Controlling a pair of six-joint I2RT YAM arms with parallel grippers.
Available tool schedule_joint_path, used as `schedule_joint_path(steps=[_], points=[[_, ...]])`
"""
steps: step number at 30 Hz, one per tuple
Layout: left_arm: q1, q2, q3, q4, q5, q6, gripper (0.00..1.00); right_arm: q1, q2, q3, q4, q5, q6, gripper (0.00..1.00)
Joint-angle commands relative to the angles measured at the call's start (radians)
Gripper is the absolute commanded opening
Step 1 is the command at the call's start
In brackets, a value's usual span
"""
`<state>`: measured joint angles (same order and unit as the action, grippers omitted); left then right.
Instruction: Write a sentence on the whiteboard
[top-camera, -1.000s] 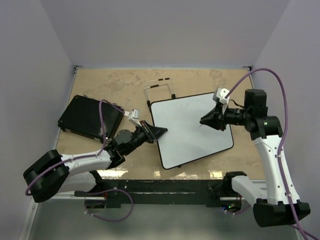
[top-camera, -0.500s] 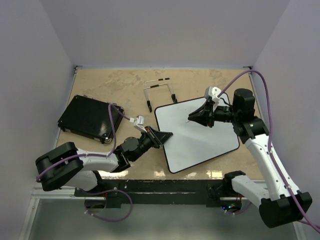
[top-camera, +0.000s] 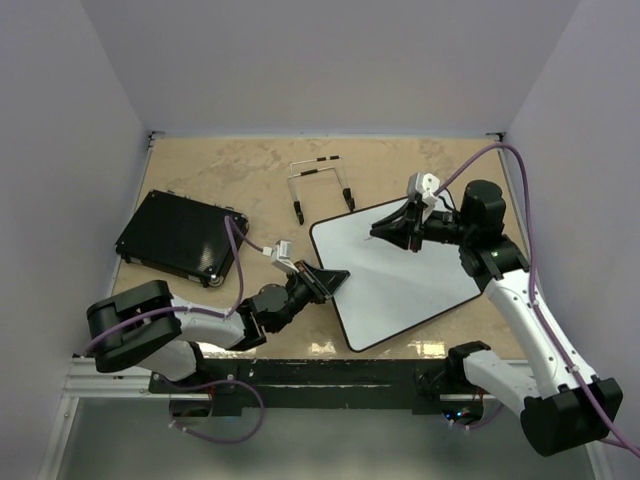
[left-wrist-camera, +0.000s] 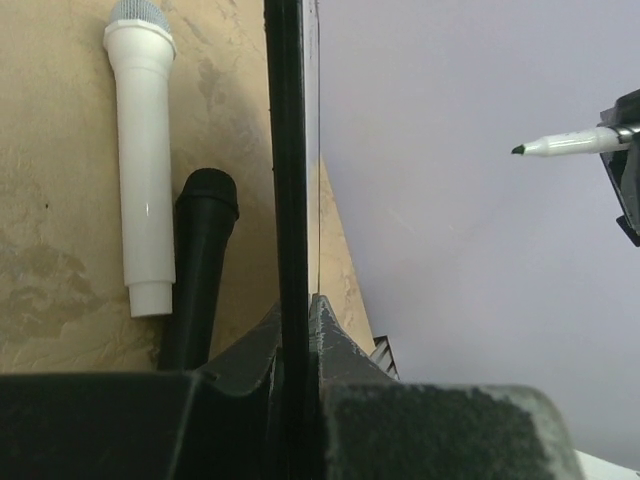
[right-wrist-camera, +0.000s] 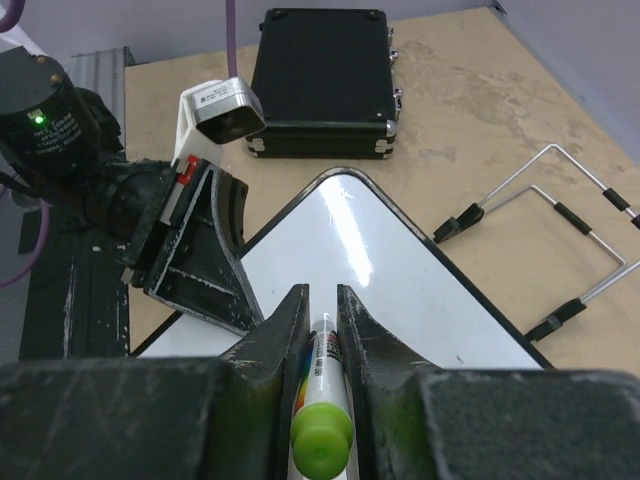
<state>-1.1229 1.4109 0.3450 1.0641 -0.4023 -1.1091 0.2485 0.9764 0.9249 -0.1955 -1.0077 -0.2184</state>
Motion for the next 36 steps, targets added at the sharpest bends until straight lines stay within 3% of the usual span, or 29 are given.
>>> schedule_joint_path(steps=[1, 8, 22, 36], points=[[-0.032, 0.069, 0.08, 0.148, -0.092, -0.046, 0.0, 0.009, 0.027, -0.035, 0.116, 0.011, 0.004, 0.0], [-0.074, 0.111, 0.117, 0.129, -0.13, -0.04, 0.0, 0.009, 0.033, -0.024, 0.03, -0.058, -0.105, 0.0], [-0.155, 0.149, 0.104, 0.204, -0.24, 0.012, 0.0, 0.0, -0.012, 0.008, -0.156, -0.043, -0.251, 0.0], [-0.158, 0.097, 0.103, 0.08, -0.227, 0.034, 0.0, -0.02, 0.002, 0.075, -0.289, -0.042, -0.312, 0.0]])
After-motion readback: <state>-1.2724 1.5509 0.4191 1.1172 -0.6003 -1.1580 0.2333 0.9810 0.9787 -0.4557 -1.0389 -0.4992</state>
